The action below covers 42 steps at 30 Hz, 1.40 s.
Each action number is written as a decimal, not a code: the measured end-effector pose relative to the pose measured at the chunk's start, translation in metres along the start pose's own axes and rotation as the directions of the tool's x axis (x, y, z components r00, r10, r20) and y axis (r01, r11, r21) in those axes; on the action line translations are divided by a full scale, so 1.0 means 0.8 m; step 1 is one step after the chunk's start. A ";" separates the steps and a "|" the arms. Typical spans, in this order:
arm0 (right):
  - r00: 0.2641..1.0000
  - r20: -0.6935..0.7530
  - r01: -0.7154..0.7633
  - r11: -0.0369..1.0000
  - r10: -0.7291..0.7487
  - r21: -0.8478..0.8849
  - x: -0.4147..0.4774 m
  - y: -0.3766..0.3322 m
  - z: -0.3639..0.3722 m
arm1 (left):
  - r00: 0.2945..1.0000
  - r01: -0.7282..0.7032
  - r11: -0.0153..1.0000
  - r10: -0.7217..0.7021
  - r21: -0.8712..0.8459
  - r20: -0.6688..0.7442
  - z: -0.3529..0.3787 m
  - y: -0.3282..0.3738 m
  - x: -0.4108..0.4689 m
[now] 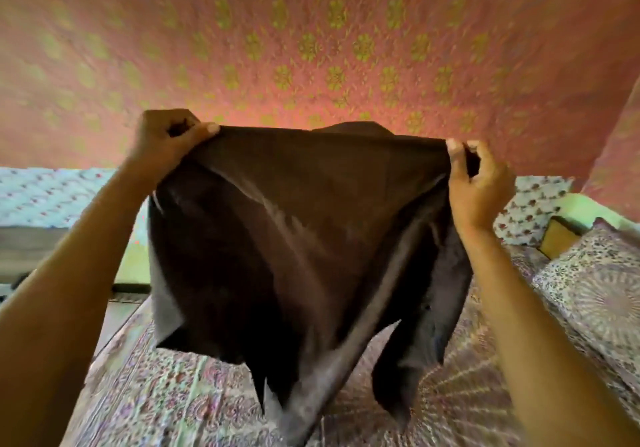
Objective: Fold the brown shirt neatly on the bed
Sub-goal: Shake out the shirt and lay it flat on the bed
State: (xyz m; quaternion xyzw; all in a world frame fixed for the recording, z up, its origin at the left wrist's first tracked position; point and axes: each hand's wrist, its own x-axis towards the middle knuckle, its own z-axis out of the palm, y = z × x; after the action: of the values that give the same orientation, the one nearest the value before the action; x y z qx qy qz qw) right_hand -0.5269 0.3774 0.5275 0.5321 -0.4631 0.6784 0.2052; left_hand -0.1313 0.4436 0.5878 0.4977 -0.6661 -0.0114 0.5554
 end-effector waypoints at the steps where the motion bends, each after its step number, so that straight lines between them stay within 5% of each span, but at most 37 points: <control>1: 0.999 -0.015 0.043 0.999 -0.044 -0.018 0.013 -0.003 -0.009 | 0.999 -0.026 1.000 0.026 0.004 -0.036 -0.006 0.016 0.002; 8: 0.946 -0.042 0.314 0.940 -0.321 -0.133 0.067 0.000 -0.039 | 0.992 -0.074 0.997 0.072 -0.008 -0.100 -0.012 0.047 0.021; 14: 0.931 0.198 0.330 0.938 -0.306 -0.102 0.040 0.055 0.010 | 0.999 -0.004 0.975 -0.004 0.220 0.036 0.053 -0.032 0.044; 19: 0.841 0.520 0.253 0.958 -0.148 -0.138 -0.048 0.139 0.084 | 0.870 0.127 0.944 -0.253 0.303 0.424 0.136 -0.155 0.022; 22: 0.771 0.634 0.226 0.959 -0.068 -0.172 -0.107 0.185 0.118 | 0.778 0.222 0.931 -0.348 0.290 0.523 0.188 -0.228 0.002; 30: 0.610 0.770 0.030 0.965 0.188 -0.259 -0.238 0.289 0.208 | 0.762 0.386 0.888 -0.460 0.250 0.457 0.328 -0.397 -0.050; 42: 0.497 0.818 0.277 0.841 0.288 -0.465 -0.464 0.455 0.375 | 0.683 0.261 0.837 -0.513 0.482 0.520 0.561 -0.638 -0.131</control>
State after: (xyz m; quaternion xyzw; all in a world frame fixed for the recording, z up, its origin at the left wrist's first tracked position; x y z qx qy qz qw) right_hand -0.5187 0.0255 0.0412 0.7160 -0.6748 0.1583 0.0835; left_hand -0.1481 0.0155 0.0500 0.6909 -0.6790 -0.1712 0.1796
